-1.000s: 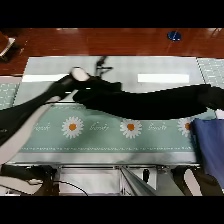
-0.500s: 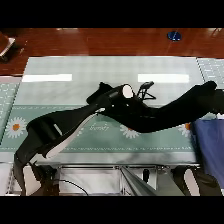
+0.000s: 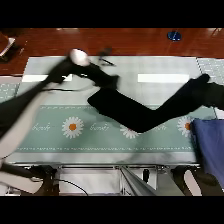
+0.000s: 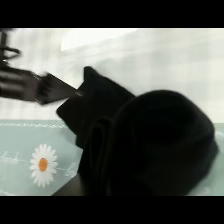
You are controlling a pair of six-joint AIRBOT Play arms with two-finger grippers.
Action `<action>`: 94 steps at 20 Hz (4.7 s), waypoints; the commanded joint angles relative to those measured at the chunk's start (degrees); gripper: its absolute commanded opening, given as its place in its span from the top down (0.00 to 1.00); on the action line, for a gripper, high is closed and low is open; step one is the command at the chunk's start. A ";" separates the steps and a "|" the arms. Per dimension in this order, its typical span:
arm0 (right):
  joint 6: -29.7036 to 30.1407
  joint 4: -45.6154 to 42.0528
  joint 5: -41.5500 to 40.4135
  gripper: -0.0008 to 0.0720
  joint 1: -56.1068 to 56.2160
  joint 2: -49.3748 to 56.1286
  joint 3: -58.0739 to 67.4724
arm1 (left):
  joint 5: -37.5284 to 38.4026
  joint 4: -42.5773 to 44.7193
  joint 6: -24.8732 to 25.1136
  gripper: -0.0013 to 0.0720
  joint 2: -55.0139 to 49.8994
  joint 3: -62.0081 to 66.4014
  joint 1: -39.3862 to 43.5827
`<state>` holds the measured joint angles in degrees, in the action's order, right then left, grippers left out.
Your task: Fold the shirts.
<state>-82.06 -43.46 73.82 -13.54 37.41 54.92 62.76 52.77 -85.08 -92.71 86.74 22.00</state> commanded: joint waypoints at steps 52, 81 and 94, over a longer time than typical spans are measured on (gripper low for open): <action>15.02 22.21 -21.84 0.95 19.78 44.92 -11.82 | -14.16 1.64 -0.70 0.96 57.16 -57.13 -23.76; -9.42 -22.99 32.50 0.96 -43.74 25.24 37.16 | -14.53 1.64 -0.70 0.96 57.18 -57.13 -23.76; -11.43 -60.08 31.63 0.43 -47.06 6.60 6.16 | -17.46 1.22 -0.70 0.96 57.13 -57.13 -23.76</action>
<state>-92.86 -98.52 106.00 -60.40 45.28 65.01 45.84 54.37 -85.80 -35.53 29.65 -1.74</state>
